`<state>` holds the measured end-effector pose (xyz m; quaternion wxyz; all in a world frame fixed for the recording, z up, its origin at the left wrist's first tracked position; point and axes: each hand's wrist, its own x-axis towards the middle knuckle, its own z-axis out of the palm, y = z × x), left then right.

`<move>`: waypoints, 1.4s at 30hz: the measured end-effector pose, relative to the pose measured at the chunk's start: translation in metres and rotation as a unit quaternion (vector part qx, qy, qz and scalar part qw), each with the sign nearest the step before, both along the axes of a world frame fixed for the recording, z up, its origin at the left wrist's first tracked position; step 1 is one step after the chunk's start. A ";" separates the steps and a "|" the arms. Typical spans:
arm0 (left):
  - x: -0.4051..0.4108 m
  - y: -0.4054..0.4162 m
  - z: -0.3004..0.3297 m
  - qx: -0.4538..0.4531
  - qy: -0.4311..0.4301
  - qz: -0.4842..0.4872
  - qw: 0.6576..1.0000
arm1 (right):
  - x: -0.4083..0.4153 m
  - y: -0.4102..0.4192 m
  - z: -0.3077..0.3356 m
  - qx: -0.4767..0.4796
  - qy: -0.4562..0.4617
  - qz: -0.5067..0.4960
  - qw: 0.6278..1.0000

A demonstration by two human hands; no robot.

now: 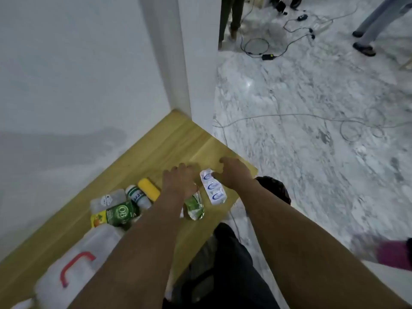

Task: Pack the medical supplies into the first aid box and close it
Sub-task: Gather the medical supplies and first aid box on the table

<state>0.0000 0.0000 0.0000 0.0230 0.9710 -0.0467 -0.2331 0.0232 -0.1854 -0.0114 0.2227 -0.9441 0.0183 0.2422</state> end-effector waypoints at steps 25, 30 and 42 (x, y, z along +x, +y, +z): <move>0.061 -0.104 -0.031 -0.200 0.030 0.000 0.979 | -0.038 -0.103 -0.045 0.154 -0.014 -0.406 0.901; 0.072 -0.207 -0.047 -0.193 0.067 -0.095 0.974 | -0.052 -0.186 -0.051 0.119 0.035 -0.455 0.882; 0.075 -0.329 -0.139 -0.193 0.140 -0.152 0.959 | -0.029 -0.271 -0.119 0.043 0.119 -0.420 0.899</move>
